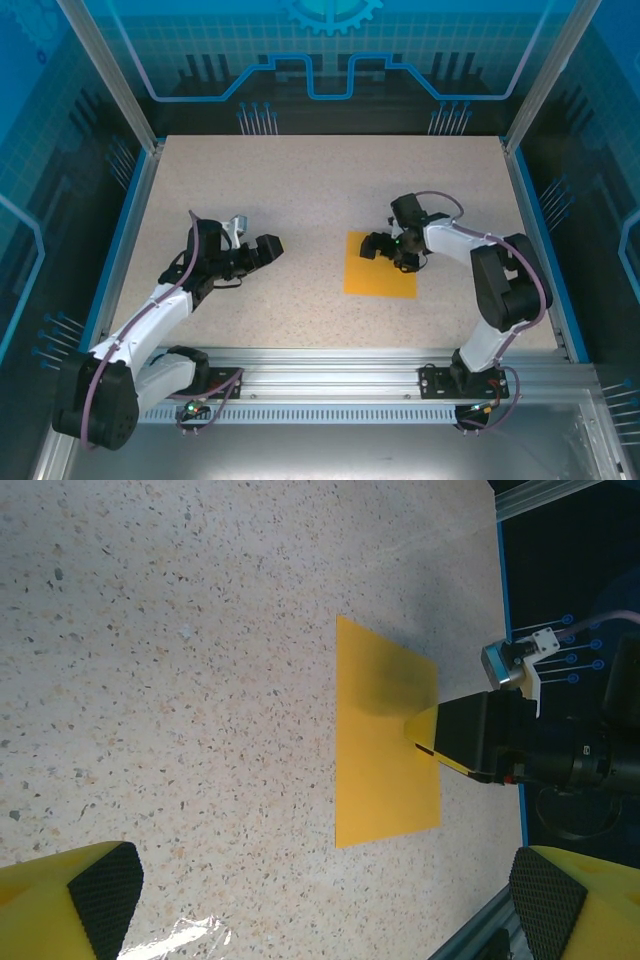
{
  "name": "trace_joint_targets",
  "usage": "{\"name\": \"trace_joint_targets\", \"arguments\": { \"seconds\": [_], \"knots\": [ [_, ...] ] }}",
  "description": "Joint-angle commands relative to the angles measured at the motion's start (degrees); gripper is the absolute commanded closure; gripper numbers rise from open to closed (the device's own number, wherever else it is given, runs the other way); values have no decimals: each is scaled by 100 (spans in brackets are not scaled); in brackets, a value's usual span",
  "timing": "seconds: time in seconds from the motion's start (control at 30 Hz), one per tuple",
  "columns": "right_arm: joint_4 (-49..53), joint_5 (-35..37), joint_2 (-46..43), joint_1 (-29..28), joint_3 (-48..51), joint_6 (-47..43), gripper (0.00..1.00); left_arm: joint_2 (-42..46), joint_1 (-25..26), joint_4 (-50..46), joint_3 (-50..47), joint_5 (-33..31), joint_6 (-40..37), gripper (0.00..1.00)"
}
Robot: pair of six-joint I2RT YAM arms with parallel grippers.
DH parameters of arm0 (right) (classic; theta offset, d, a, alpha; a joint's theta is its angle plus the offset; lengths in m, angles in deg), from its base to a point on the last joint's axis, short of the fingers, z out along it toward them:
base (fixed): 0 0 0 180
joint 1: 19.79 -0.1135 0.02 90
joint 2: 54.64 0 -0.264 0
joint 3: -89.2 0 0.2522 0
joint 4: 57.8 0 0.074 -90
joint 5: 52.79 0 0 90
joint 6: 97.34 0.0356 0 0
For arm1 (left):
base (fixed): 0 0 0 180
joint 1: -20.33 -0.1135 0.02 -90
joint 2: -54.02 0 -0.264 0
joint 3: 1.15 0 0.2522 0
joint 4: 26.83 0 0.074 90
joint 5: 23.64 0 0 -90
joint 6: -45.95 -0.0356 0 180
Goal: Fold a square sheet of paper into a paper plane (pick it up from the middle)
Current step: Rotate the square sheet of paper at the center of the table.
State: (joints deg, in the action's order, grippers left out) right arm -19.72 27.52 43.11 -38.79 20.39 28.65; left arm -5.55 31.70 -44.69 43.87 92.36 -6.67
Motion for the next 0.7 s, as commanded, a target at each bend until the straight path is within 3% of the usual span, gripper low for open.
{"name": "trace_joint_targets", "arguments": {
  "seconds": [0.0, 0.3, 0.57, 0.67],
  "knots": [
    [-105, -70, 4, 1, 718, 366, 1, 108, 28, 170, 2, -72, -15, 2],
    [-252, 53, -1001, -457, 1471, 986, 1, 174, 31, 233, -32, 64, 45, 1],
    [989, 1183, -1377, -710, 578, 486, 1, -3, 100, 563, -173, 138, 109, 2],
    [1622, 1943, -1272, -892, 177, 589, 1, -134, 145, 674, -159, 124, 120, 1]
  ]
}}
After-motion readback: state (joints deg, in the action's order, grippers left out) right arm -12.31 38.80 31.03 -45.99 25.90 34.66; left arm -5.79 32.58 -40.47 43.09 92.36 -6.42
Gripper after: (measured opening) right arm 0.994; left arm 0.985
